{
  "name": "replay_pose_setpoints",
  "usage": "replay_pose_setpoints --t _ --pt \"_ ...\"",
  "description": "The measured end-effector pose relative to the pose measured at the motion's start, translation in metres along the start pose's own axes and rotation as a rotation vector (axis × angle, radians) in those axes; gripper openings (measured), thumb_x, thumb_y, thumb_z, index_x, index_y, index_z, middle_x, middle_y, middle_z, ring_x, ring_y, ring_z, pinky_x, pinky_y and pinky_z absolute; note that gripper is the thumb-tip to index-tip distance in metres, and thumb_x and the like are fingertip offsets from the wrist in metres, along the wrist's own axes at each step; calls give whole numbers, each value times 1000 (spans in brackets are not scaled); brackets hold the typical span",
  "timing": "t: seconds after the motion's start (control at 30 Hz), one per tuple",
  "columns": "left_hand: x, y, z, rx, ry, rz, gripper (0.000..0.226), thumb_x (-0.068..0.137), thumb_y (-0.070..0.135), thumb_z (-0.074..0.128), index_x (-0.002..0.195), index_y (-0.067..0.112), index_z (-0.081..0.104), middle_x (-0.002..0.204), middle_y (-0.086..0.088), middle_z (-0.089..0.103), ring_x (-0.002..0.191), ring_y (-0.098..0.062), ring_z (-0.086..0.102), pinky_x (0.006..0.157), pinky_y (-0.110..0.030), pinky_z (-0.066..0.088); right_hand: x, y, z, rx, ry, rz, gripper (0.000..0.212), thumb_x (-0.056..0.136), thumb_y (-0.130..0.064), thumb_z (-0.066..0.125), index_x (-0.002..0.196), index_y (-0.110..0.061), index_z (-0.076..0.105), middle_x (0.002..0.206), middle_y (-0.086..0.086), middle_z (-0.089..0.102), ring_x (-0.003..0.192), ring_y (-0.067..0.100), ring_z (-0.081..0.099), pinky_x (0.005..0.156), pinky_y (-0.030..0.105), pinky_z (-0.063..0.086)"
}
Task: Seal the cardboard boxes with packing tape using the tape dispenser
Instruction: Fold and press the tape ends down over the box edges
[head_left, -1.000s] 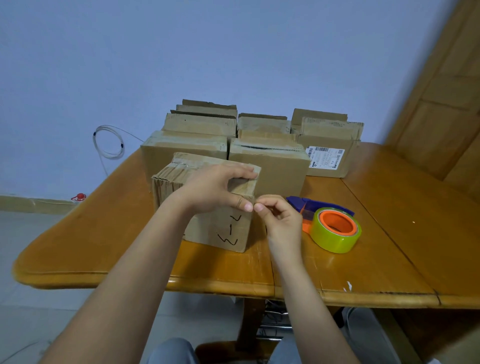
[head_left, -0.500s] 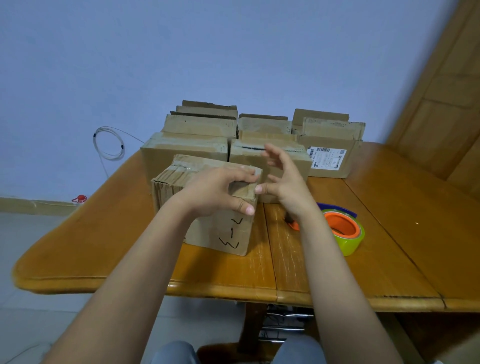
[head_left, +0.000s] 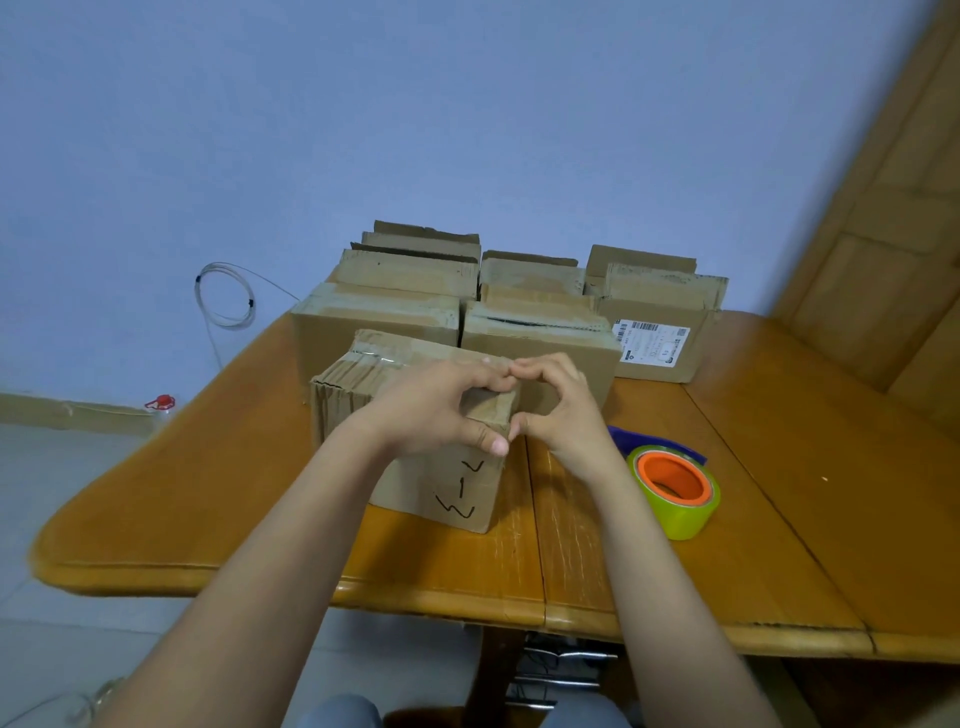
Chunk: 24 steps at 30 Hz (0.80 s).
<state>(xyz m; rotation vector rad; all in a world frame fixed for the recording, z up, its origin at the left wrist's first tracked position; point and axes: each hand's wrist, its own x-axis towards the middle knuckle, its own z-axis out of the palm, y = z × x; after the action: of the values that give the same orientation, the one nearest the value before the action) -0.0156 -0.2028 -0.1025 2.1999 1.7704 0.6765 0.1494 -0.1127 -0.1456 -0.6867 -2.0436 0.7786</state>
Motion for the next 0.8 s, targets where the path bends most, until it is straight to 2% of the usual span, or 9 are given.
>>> replay_pose_setpoints --t 0.13,0.2,0.27,0.33,0.5,0.57,0.6,0.67,0.8 --pt "0 -1 -1 -5 -4 -23 82 67 62 75 138 27 52 146 15 44 132 -8 42 104 -30 37 3 -1 -4 -17 -10 16 49 57 -36 78 103 -31 62 103 -17 49 109 12 41 88 17 32" --pt "-2 5 0 -26 13 -47 88 60 76 61 132 27 57 142 16 49 126 -4 46 91 -18 39 1 0 -4 -2 3 17 41 67 -23 76 106 -28 64 102 -17 51 110 14 43 89 22 32" --pt "-4 11 1 17 75 -62 91 55 87 42 125 31 61 134 20 54 118 -1 50 81 -13 38 -2 -3 -6 -18 7 16 38 69 -27 69 107 -26 65 101 -19 53 110 14 43 90 22 33" --pt "-5 15 3 77 126 -69 84 58 87 36 116 33 63 127 20 59 112 -3 54 83 -25 46 -3 -8 -8 -75 0 6 37 69 -35 67 106 -27 65 103 -22 53 111 14 42 96 31 35" --pt "-13 18 0 -31 103 -23 57 67 67 50 107 31 67 124 18 61 112 -2 55 91 -38 49 -14 -15 -16 -264 -28 -103 40 72 -52 60 104 -28 58 126 -17 52 129 14 37 112 53 20" --pt "-17 20 -1 -129 68 23 50 66 52 60 109 27 68 125 16 60 115 -3 53 95 -40 46 -23 -22 -21 -283 -51 -91 36 73 -51 62 104 -35 53 128 -18 52 130 8 36 116 48 12" --pt "-19 24 -2 -158 45 43 48 65 46 61 109 27 67 125 16 60 116 -3 53 96 -41 46 -28 -26 -24 -285 -45 -102 32 72 -51 63 98 -38 50 123 -22 53 125 4 41 114 43 17" --pt "-22 33 -4 -188 -20 75 46 63 37 60 108 29 67 122 13 61 115 -4 54 96 -42 46 -38 -30 -29 -288 6 -134 29 69 -48 69 85 -31 52 109 -28 55 109 -2 47 100 26 33" --pt "-29 47 -5 -289 -125 152 41 64 15 60 103 21 71 118 6 65 118 -9 54 100 -42 44 -60 -35 -31 -286 129 -174 31 69 -44 70 78 -18 57 84 -15 56 91 4 48 76 11 35"
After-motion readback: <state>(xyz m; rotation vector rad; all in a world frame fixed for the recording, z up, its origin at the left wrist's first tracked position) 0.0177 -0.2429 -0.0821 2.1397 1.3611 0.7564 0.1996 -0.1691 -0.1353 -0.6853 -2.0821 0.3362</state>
